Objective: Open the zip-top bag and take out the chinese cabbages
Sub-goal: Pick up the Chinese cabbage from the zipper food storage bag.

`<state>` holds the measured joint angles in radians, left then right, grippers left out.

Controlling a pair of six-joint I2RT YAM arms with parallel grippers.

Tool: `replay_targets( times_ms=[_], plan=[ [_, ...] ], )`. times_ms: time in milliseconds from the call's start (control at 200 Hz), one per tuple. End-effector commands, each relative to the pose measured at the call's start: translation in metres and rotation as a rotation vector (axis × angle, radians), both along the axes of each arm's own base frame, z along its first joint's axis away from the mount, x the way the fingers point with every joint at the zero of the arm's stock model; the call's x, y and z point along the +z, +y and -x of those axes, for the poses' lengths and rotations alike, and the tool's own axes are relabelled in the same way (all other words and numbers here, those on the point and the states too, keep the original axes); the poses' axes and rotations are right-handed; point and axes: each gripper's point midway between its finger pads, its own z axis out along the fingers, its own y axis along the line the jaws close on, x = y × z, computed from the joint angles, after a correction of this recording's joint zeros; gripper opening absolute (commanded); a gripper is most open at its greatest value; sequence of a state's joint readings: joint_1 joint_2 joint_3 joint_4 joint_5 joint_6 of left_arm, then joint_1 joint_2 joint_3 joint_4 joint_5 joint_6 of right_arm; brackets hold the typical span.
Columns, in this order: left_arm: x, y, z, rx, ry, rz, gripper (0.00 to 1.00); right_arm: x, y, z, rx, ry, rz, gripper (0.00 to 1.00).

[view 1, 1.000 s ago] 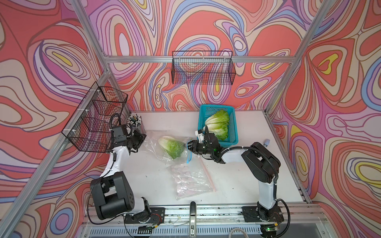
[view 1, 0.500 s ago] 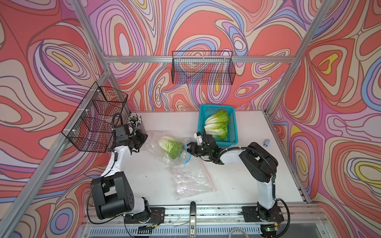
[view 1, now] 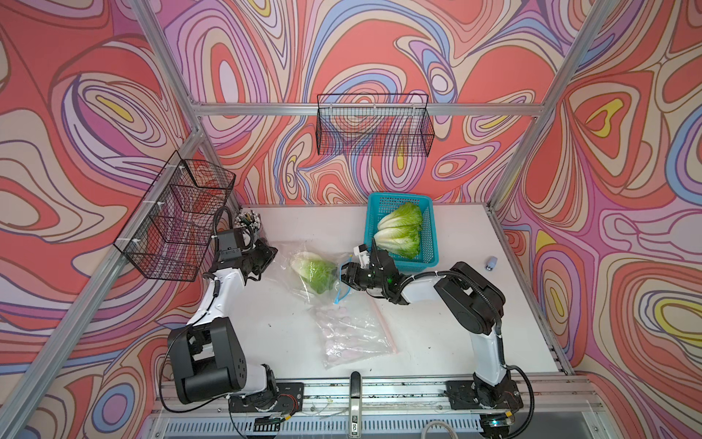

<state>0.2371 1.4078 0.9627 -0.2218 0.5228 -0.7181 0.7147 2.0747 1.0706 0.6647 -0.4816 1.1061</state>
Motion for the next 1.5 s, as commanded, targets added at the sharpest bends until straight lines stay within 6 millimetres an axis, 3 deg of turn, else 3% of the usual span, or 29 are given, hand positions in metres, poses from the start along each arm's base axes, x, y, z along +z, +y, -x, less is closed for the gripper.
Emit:
replay_targets(
  times_ms=[0, 486, 836, 1127, 1447, 1497],
  plan=[
    [-0.005, -0.009, 0.000, -0.032, 0.023, -0.010, 0.00, 0.007, 0.008, -0.005, -0.002, 0.005, -0.057, 0.57],
    [-0.019, -0.049, -0.001, -0.136, 0.062, 0.001, 0.00, 0.017, 0.019, -0.013, -0.002, 0.016, -0.167, 0.57],
    [-0.037, -0.094, 0.002, -0.260, 0.105, 0.013, 0.00, 0.005, 0.019, -0.016, -0.021, 0.050, -0.160, 0.55],
    [-0.044, -0.117, 0.003, -0.321, 0.121, 0.025, 0.00, -0.008, 0.019, -0.022, -0.046, 0.077, -0.124, 0.38],
    [-0.044, -0.128, 0.004, -0.352, 0.113, 0.030, 0.00, -0.016, 0.020, -0.028, -0.056, 0.069, -0.057, 0.36],
    [-0.043, -0.128, 0.004, -0.352, 0.111, 0.030, 0.00, -0.014, 0.021, -0.028, -0.052, 0.059, -0.049, 0.32]
  ],
)
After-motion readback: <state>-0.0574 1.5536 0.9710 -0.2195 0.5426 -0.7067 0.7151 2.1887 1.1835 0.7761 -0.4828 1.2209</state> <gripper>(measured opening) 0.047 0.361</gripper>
